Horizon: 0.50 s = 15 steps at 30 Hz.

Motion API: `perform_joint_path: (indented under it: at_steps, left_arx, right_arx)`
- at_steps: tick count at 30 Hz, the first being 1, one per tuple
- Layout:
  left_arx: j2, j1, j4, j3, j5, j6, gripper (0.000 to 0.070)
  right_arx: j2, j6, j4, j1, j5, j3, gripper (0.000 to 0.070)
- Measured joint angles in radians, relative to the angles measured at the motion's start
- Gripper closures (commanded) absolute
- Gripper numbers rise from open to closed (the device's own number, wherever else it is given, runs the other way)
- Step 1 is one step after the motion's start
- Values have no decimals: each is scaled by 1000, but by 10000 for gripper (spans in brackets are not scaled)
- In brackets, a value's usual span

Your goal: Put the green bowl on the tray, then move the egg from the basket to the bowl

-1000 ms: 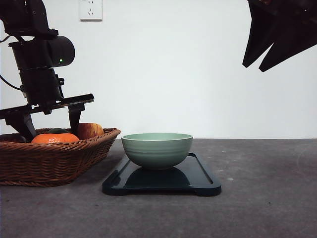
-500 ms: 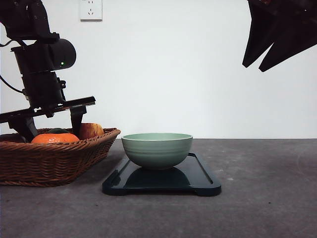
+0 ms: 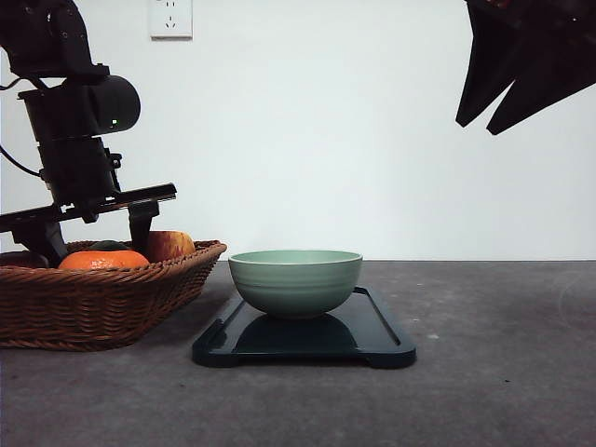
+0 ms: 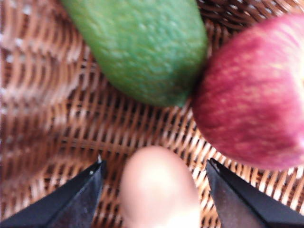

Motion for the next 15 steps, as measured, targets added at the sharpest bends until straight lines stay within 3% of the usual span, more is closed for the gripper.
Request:
perform_joint_path:
  at_steps: [11,15]
  left_arx:
    - [1,0,-1,0,0,20,276]
    - [1,0,-3,0,0,23,374]
  right_arx:
    - [0,0,0,0,0,0,462]
    - [0,0,0,0,0,0,462]
